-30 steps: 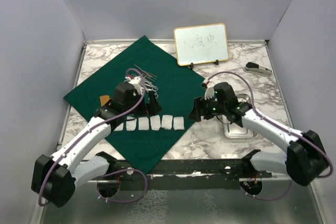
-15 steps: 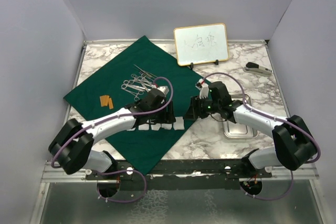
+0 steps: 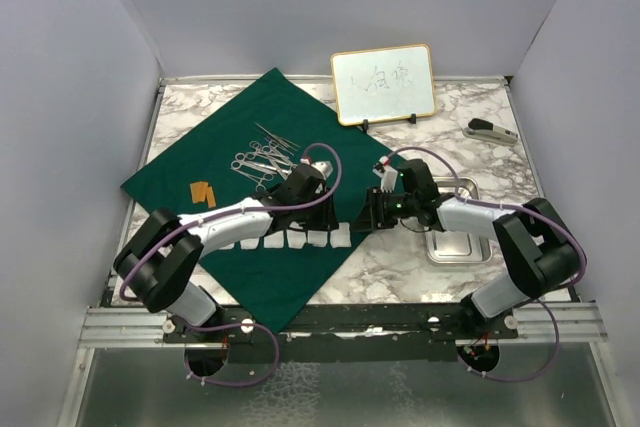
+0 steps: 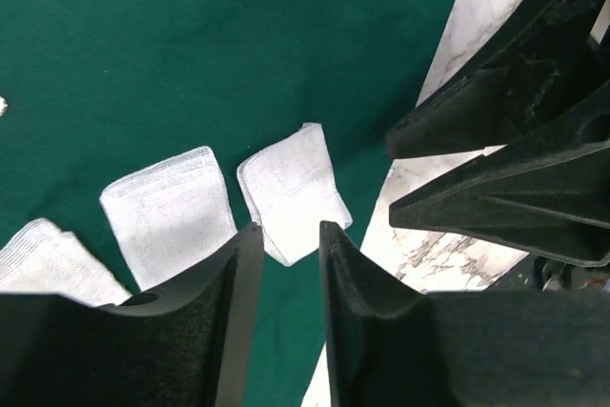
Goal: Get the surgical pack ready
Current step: Adjust the medical item in the surgical kit.
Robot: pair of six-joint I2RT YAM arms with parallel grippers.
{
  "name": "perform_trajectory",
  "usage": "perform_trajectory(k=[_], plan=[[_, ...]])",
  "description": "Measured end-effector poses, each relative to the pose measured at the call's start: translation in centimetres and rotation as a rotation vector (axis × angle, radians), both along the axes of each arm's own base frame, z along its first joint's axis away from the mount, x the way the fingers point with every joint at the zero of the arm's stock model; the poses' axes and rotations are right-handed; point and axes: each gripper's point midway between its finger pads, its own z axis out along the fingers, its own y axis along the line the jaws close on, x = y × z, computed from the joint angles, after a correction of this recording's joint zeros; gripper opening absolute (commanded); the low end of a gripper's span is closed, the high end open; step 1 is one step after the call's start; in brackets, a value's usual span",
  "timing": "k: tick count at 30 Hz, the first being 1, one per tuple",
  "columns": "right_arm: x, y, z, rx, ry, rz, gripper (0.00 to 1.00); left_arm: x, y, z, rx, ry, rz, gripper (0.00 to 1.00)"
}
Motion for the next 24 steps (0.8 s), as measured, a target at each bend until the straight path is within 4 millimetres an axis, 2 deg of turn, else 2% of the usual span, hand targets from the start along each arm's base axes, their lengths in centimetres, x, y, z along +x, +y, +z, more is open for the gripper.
perform_trajectory(k=[6, 11, 16, 21, 24], plan=[[-0.2, 0.3, -0.6, 0.012, 0.028, 0.014, 0.4, -0.6, -0.9, -2.0, -0.012, 0.065, -0.031, 0.21], [-0.1, 0.5, -1.2, 0.016, 0.037, 0.018, 0.39, -0.5, -1.0, -2.4, -0.009, 0.07, -0.029, 0.18], [-0.1, 0.5, -2.5, 0.004, 0.068, 0.015, 0.37, -0.2, -0.9, -2.9, 0.003, 0.067, -0.017, 0.11], [0.2, 0.8, -2.6, 0.012, 0.069, 0.015, 0.37, 0.1, -0.4, -4.4, 0.039, 0.077, 0.003, 0.1], [0.4, 0.9, -2.7, 0.018, 0.069, 0.013, 0.37, 0.3, -0.3, -4.6, 0.035, 0.074, 0.016, 0.08]])
